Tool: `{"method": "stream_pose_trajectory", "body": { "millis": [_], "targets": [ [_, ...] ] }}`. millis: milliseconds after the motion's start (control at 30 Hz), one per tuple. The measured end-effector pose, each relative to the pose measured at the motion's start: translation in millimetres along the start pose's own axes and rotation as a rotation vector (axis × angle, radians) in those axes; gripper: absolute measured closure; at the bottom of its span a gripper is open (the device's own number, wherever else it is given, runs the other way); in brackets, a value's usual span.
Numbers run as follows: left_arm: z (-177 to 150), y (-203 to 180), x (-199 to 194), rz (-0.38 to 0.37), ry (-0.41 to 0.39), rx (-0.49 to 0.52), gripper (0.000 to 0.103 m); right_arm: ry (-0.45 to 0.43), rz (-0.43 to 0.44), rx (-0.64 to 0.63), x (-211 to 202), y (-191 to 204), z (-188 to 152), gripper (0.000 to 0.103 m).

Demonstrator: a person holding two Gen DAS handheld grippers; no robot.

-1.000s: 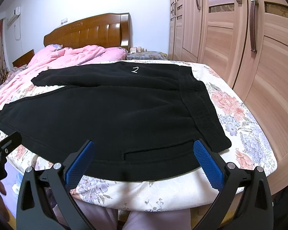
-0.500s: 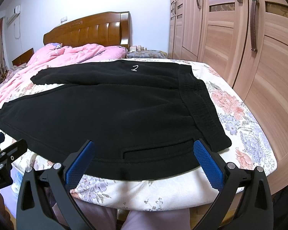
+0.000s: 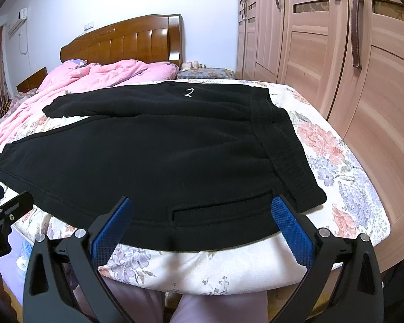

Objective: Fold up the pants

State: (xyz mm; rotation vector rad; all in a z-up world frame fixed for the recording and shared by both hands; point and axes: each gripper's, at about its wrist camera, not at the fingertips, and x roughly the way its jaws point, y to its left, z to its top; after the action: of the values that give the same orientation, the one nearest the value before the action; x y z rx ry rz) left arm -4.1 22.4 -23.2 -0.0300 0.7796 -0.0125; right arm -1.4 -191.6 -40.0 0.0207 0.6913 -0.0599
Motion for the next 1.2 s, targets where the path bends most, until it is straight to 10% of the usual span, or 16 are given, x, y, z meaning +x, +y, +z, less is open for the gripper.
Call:
{"method": "stream_pose_trajectory", "body": {
  "millis": [1200],
  "targets": [
    [6,12,25,0.044,0.078,0.004,0.001,0.047,0.084,-0.060,31,-1,6,0.004]
  ]
}}
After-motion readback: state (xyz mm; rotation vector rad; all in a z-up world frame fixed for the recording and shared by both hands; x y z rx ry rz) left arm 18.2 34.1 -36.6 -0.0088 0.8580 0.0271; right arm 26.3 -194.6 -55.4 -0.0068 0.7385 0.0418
